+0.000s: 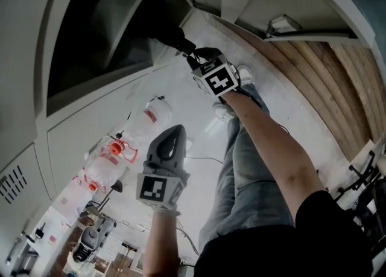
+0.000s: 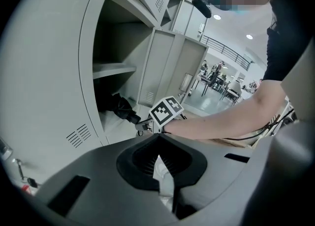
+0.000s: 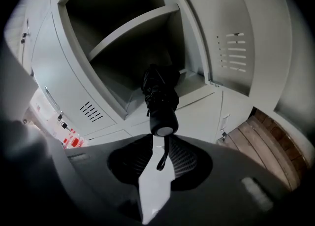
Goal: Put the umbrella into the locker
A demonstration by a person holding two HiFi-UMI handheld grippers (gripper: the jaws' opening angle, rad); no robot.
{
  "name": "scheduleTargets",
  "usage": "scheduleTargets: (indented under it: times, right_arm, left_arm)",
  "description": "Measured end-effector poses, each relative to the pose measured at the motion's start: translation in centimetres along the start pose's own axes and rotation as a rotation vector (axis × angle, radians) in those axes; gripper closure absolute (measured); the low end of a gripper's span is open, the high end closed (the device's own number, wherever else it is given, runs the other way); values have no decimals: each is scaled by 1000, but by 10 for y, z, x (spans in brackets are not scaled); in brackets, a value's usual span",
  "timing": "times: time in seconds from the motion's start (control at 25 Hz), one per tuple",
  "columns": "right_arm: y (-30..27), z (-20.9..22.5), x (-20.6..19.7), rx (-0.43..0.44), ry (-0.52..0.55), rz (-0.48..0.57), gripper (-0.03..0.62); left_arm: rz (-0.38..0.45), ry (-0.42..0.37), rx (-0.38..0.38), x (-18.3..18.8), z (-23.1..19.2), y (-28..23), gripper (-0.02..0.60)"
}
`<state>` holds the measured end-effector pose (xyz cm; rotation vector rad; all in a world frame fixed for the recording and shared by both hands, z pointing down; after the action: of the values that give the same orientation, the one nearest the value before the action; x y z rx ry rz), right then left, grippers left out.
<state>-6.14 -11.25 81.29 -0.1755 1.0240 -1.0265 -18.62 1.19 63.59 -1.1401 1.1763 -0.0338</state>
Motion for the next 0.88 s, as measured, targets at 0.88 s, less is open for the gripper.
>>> scheduleTargets:
  times: [0.88]
  right_arm:
    - [-70, 2, 109, 33, 128, 10, 485]
  left_arm:
    - [-56, 53, 78, -6, -19, 6, 572]
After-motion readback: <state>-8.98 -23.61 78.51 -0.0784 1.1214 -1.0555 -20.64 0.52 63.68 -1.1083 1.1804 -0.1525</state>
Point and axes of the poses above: the fingertips, and each gripper's own axes: y backward along the fingers, z to its right, x out of its top, the point moved 3 cm from there along y, backward along the fingers, and after that the axes turned 15 degrees about x, right-handed, at the moved point
